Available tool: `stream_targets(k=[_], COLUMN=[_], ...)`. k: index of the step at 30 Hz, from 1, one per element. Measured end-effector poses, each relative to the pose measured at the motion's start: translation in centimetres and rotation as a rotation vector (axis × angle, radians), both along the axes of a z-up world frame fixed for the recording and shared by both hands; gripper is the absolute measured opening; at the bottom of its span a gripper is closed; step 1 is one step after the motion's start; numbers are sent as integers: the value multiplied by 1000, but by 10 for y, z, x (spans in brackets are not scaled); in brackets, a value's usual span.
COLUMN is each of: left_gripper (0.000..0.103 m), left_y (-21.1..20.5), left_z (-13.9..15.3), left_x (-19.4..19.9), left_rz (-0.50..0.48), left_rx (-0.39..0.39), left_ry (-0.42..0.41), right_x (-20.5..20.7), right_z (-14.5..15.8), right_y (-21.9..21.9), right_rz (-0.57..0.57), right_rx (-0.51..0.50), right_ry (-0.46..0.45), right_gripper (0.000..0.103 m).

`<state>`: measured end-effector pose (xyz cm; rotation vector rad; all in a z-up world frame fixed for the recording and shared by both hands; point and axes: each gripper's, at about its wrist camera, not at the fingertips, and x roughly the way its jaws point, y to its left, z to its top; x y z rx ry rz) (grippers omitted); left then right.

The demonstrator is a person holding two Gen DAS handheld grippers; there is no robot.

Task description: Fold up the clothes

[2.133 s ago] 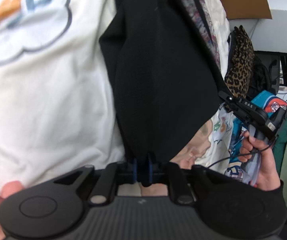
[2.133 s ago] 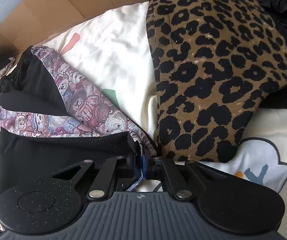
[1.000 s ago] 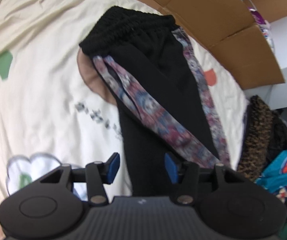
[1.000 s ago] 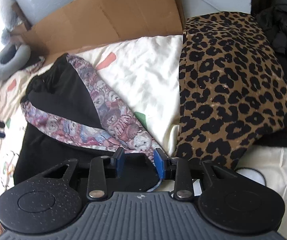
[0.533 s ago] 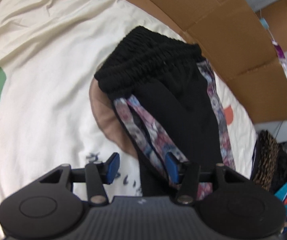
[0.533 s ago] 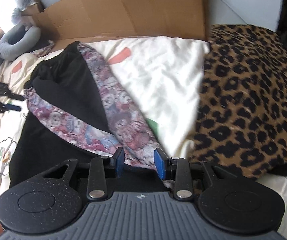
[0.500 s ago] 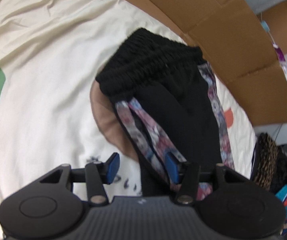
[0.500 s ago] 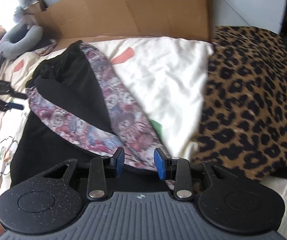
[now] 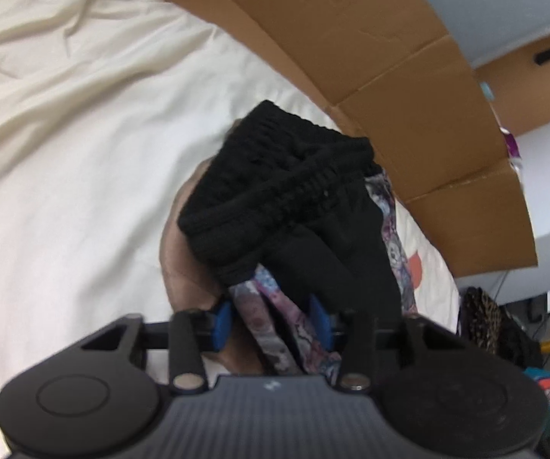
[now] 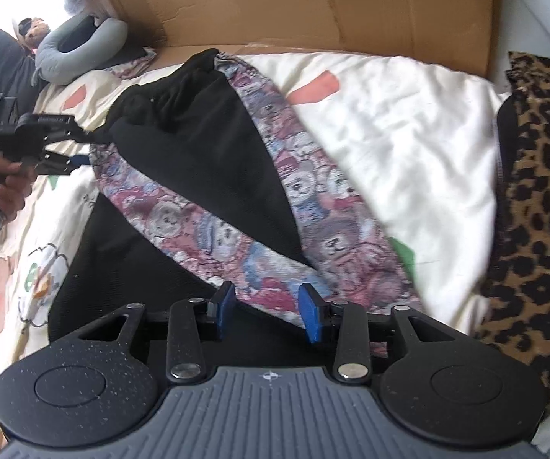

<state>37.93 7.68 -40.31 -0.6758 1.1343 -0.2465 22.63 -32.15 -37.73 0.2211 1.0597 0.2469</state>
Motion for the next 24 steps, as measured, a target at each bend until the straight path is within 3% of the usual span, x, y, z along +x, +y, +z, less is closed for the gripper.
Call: stream_targets(k=[1, 4, 6, 11, 24], left_gripper=[16, 12, 12, 10, 8], left_y=[-2, -9, -13, -28, -71], left_z=[2, 13, 21, 46, 92], left_x=[3, 12, 19, 38, 84], left_rz=[-16, -45, -58, -85, -140], left_rx=[5, 26, 42, 96, 171], left_ry=[9, 38, 57, 90, 34], right_x=[0, -4, -8, -21, -60], right_z=[0, 6, 10, 12, 2], right_y=[1, 4, 3, -9, -55], right_rz=[5, 53, 59, 62, -115], right_rx=[3, -18, -37, -13, -86], right_ry=[2, -18, -57, -76, -85], right_gripper=[49, 51, 63, 63, 63])
